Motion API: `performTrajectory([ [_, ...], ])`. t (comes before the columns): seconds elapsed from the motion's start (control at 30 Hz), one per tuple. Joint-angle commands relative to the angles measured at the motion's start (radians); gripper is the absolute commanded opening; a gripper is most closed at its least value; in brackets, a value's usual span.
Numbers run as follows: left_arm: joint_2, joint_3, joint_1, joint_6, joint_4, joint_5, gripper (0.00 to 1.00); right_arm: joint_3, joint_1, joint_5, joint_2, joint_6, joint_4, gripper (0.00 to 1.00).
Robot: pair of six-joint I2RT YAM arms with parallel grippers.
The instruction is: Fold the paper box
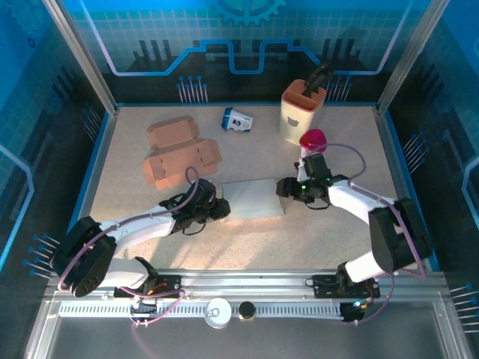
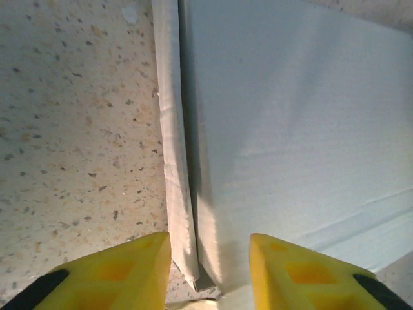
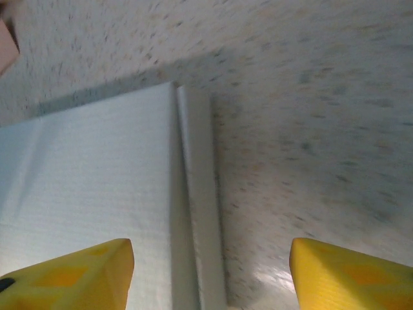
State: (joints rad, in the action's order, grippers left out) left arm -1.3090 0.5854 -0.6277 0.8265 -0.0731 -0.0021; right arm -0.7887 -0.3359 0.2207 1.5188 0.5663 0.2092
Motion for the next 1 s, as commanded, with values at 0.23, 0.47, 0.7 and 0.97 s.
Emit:
performTrajectory([
  [0.23,-0.054,0.073,0.197,-0.127,-0.007,0.220,0.42,-0.041,-0.032,0.015,0.105,-0.025,-0.038,0.36],
  [0.47,-0.220,0.085,0.201,-0.119,0.148,0.310,0.38,-0.029,-0.027,0.053,0.109,-0.021,-0.046,0.35],
  [0.7,-0.258,0.026,0.189,-0.082,0.260,0.313,0.30,0.016,0.016,0.144,0.101,0.004,-0.111,0.39],
  [0.97,-0.291,-0.051,0.193,-0.068,0.341,0.286,0.13,0.052,0.110,0.274,0.089,-0.028,-0.157,0.63],
])
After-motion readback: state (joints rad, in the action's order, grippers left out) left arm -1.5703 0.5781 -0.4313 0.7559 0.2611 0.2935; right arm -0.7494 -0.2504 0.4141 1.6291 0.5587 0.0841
